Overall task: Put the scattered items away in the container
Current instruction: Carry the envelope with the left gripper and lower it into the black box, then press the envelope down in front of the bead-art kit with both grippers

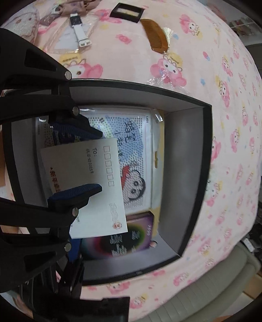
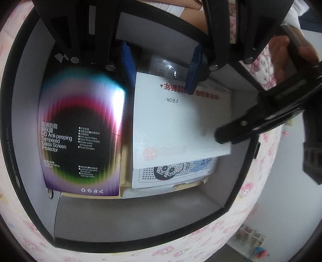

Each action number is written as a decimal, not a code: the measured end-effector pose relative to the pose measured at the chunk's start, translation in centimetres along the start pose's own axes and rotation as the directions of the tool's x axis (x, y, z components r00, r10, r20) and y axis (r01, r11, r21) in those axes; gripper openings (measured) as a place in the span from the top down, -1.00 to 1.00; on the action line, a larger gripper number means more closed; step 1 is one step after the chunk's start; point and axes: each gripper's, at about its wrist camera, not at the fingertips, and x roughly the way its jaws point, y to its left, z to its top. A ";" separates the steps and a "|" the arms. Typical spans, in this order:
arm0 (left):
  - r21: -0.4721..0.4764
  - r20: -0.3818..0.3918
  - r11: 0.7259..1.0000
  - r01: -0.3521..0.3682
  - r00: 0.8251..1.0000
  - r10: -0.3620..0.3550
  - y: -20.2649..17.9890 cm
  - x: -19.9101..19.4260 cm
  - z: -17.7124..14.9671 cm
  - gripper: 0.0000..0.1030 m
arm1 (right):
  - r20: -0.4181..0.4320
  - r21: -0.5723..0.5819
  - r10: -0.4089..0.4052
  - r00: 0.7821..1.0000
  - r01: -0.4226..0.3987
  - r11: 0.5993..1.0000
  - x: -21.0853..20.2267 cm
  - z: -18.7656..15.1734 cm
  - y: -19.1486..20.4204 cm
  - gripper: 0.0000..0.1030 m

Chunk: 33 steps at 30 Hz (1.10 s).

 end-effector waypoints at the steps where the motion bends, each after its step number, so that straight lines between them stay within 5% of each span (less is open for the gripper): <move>1: 0.009 -0.012 1.000 -0.007 1.000 0.007 -0.1 0.0 0.1 0.09 | -0.004 -0.004 -0.001 1.000 0.001 1.000 0.0 -0.1 0.1 0.14; 5: -0.005 -0.015 0.999 -0.048 0.999 0.048 0.4 -0.3 0.1 0.07 | -0.003 -0.035 -0.043 0.999 0.043 0.998 -0.6 -0.5 0.5 0.11; 13: 0.001 0.031 0.999 0.037 0.999 -0.037 0.3 -0.3 1.1 0.08 | 0.188 0.022 -0.054 0.981 0.051 0.998 -4.4 -0.1 -0.7 0.04; 18: 0.011 0.024 0.999 0.041 0.999 -0.041 -0.8 0.9 2.2 0.09 | 0.162 0.046 -0.149 0.975 0.143 0.989 -1.5 1.0 -1.1 0.18; 22: 0.005 0.025 0.999 0.050 0.998 -0.050 -1.2 1.1 2.8 0.09 | 0.118 0.029 -0.106 0.987 0.103 0.994 -0.1 1.7 -0.5 0.21; 27: 0.002 0.024 0.997 0.074 0.997 -0.074 -0.7 1.0 2.6 0.09 | 0.017 0.007 0.056 0.998 -0.056 0.998 1.8 1.7 0.3 0.21; 30: 0.013 0.018 0.996 0.089 0.996 -0.089 -0.6 1.0 2.4 0.09 | 0.086 0.003 -0.020 0.996 0.019 1.000 0.4 1.4 0.5 0.21; 33: 0.066 0.005 0.991 0.119 0.993 -0.120 -1.4 1.3 2.1 0.09 | 0.238 0.033 -0.177 0.955 0.174 0.984 -2.5 0.9 0.3 0.21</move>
